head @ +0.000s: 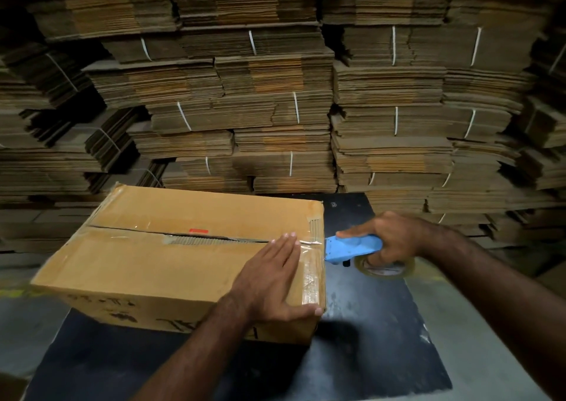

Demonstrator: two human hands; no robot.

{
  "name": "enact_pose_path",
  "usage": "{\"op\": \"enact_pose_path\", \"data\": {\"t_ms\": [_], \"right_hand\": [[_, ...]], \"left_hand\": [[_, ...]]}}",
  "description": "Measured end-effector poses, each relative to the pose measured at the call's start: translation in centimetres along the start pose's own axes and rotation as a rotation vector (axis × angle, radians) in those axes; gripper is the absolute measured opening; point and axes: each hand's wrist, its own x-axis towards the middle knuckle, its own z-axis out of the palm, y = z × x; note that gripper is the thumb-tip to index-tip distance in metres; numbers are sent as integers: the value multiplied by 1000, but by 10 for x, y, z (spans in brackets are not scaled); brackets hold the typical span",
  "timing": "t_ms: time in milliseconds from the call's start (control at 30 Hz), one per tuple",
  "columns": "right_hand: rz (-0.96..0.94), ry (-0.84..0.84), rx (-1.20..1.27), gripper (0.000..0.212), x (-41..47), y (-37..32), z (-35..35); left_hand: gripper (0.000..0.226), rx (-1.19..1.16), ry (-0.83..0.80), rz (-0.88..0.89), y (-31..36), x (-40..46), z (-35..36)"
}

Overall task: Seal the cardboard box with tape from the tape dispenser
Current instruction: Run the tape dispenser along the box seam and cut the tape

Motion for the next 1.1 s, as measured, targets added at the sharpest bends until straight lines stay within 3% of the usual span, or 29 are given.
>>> {"op": "enact_pose_path", "data": {"t_ms": [233, 500, 800, 1100], "right_hand": [[34, -10, -11, 70, 3, -2, 1], [23, 25, 36, 74, -1, 4, 13], [-10, 148, 147, 77, -33, 14, 52], [11, 102, -32, 71, -26, 22, 55]], "left_hand": [[129, -13, -74, 46, 7, 31, -10], [99, -35, 61, 61, 24, 32, 9], [98, -75, 62, 40, 21, 31, 5], [92, -77, 78, 90, 21, 33, 8]]}}
